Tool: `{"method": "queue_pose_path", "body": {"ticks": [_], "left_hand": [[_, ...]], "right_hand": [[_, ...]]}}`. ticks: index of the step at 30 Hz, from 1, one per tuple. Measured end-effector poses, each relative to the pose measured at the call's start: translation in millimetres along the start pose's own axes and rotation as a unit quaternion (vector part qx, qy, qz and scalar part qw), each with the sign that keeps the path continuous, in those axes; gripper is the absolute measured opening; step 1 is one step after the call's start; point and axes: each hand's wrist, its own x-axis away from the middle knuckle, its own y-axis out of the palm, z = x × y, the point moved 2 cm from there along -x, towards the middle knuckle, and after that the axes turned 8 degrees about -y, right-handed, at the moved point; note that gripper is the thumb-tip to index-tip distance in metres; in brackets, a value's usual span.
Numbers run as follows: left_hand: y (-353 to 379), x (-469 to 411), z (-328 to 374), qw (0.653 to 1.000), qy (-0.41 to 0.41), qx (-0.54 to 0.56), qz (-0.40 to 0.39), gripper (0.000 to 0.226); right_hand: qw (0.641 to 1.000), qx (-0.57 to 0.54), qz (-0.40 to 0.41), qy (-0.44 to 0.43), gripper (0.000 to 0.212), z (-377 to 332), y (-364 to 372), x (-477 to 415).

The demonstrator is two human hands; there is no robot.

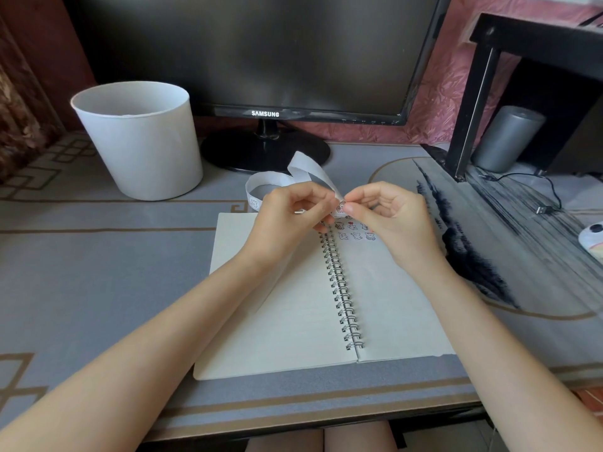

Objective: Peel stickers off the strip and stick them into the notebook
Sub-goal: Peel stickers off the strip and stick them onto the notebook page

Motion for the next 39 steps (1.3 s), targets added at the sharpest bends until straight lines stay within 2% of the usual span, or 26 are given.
{"method": "queue_pose_path", "body": {"ticks": [8,13,19,24,28,30,39], "left_hand": [[1,0,-1,1.0,-0.013,-0.012,-0.001,0.01],[1,1,0,0.999,-0.032,0.007,0.006,0.014],[-2,1,-2,0.998,-0.047,0.03,0.031,0.015],[-4,0,-1,0.997,-0.054,0.033,0.045,0.017],[-3,1,-1,0.998,-0.048,0.022,0.033,0.018],[-3,0,-1,0.998,-0.045,0.017,0.033,0.017],[-3,0,-2,0.998,-0.045,0.004,0.037,0.019]], "right_hand": [[1.0,0.018,-0.001,0.002,0.016,1,-1,1],[0.998,0.059,-0.011,-0.003,0.009,1,0,3],[0.99,0.114,-0.045,-0.066,0.01,-7,-2,7],[0.999,0.019,0.016,0.041,0.01,-7,-20,6],[0.982,0.068,0.014,0.176,0.005,8,-40,9],[0.972,0.087,0.014,0.217,0.003,14,-46,10],[0.963,0.126,0.013,0.24,0.006,19,-47,11]]}}
